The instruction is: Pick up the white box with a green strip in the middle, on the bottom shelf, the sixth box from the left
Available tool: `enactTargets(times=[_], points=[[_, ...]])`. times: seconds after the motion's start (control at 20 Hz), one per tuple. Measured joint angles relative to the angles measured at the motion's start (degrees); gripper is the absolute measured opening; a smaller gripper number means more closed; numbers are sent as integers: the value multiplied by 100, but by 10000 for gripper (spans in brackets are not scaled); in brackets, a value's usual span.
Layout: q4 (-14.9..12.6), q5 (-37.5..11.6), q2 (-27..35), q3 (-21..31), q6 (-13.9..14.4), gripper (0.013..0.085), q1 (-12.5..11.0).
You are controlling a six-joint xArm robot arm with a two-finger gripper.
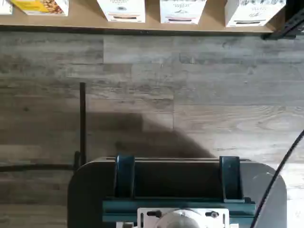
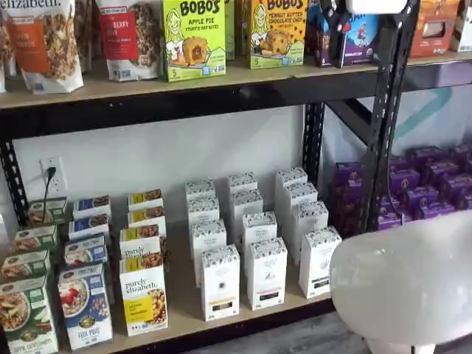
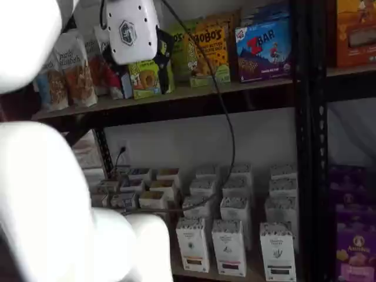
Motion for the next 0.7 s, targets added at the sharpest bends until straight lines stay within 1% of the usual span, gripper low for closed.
enactTargets(times=[0.05,0.1,0.15,0.4,0.5,0.55,0.7], points=[[-68,16,11,-8,32,850,60],[-243,50,33,-28,112,850,231],[-290,40,27,-24,136,850,267],[-293,12,16,14,147,850,268],[-473,-119,-48,141,224,850,423],[-543,-234,-101,254,241,850,456],[-581,-472,-178,542,181,850,384]])
